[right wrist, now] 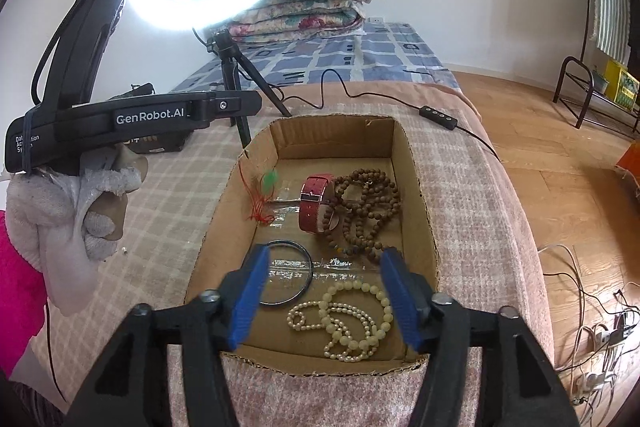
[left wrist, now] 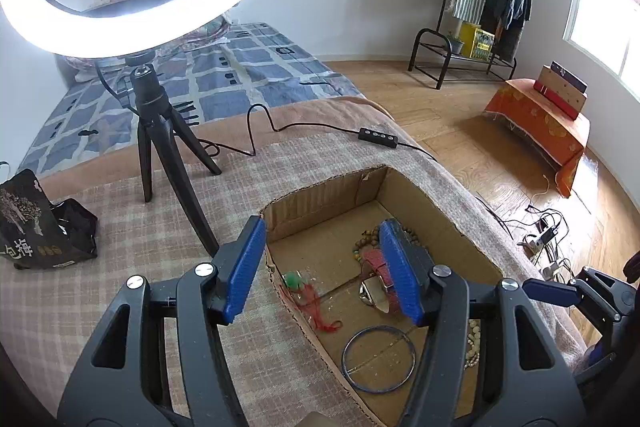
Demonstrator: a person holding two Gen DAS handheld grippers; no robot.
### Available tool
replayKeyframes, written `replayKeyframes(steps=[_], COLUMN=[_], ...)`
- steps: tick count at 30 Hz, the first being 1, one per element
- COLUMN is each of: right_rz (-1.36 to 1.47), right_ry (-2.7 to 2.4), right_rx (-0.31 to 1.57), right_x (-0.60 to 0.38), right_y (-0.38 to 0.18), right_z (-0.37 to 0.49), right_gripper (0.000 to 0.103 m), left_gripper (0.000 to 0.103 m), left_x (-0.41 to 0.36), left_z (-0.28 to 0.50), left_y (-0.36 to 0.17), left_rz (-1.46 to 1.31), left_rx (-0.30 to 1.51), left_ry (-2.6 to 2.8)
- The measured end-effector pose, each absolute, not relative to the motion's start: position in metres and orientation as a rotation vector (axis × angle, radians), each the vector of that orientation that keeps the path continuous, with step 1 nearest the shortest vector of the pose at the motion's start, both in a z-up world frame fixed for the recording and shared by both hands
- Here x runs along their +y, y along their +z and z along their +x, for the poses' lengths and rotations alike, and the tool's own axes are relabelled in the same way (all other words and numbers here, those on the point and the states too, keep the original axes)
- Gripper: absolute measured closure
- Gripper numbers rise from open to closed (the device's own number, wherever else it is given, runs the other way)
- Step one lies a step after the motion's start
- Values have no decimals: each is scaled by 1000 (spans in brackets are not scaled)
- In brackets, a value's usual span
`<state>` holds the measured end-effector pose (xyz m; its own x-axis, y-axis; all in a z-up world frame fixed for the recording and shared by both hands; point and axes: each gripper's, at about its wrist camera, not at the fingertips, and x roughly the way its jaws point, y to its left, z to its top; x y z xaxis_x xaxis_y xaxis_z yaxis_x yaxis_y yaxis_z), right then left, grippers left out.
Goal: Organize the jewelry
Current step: 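Open the left tool over the box while the right tool releases the bracelet, then withdraw both tools from the box toward the pearl stud earring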
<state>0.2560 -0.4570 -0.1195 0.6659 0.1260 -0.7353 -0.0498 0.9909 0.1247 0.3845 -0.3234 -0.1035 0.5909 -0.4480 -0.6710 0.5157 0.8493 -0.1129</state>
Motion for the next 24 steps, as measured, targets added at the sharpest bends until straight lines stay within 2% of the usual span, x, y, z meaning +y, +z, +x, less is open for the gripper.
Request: replayKeyframes(steps=[4, 10, 24], right_rz=[98, 88, 67], right_ry=[83, 53, 52], right_rx=[832, 833, 806], right_x=[-456, -455, -438], right_y=[-118, -115, -91], right_z=[255, 253, 236], right_gripper=[13, 2, 0], left_gripper=[42, 42, 42], left_x=[-320, -315, -286], left_z=[384, 378, 353], left_y=[-103, -98, -64], left_rz=[93, 93, 76], left_rx=[758, 759, 721], left_ry=[-559, -559, -561])
